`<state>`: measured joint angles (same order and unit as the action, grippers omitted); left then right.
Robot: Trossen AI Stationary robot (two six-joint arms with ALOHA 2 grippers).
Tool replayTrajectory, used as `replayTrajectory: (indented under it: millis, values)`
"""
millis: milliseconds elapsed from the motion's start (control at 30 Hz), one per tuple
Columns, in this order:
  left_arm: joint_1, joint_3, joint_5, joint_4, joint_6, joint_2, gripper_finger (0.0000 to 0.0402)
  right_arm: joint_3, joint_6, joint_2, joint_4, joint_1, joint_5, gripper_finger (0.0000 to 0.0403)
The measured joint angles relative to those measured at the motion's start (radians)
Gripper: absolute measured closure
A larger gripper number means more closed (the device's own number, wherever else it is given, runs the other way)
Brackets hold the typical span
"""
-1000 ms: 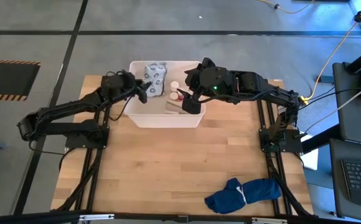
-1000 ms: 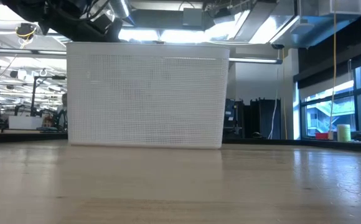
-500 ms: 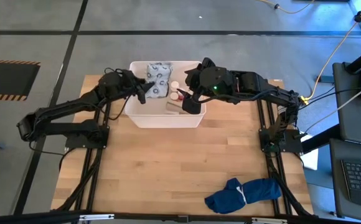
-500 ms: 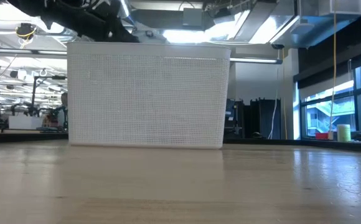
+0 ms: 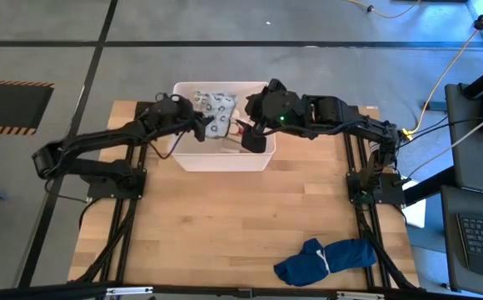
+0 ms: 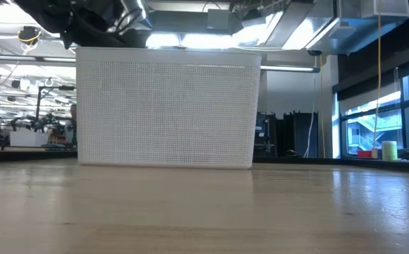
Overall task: Pick & place medical supplies in basket/bin
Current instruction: Put the mailer bag into the white bin
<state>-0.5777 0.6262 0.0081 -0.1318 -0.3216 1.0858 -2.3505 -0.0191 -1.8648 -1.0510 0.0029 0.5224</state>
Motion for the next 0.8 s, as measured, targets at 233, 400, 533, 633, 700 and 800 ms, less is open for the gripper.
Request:
replayTrajectory:
  millis: [233, 400, 533, 633, 700, 800]
  values:
    - [0.0, 0.0, -0.177, 0.098, -0.04, 0.033, 0.0272, 0.0, 0.017, 0.0, -0.041, -0.001, 0.0, 0.0075]
    - [0.0, 0.0, -0.202, 0.113, -0.04, 0.035, 0.0271, 0.0, 0.011, 0.0, -0.04, -0.001, 0.0, 0.0075]
    - [0.0, 0.0, -0.244, 0.112, -0.042, 0.035, 0.0261, 0.0, 0.01, 0.0, -0.04, -0.001, 0.0, 0.0075]
    - [0.0, 0.0, -0.28, 0.112, -0.036, 0.035, 0.0247, 0.0, 0.008, 0.0, -0.04, -0.001, 0.0, 0.0075]
    - [0.0, 0.0, -0.288, 0.107, -0.035, 0.035, 0.0237, 0.0, 0.008, 0.0, -0.04, -0.001, 0.0, 0.0075]
    - [0.0, 0.001, -0.298, 0.105, -0.035, 0.035, 0.0225, 0.0, 0.008, 0.0, -0.04, -0.001, 0.0, 0.0075]
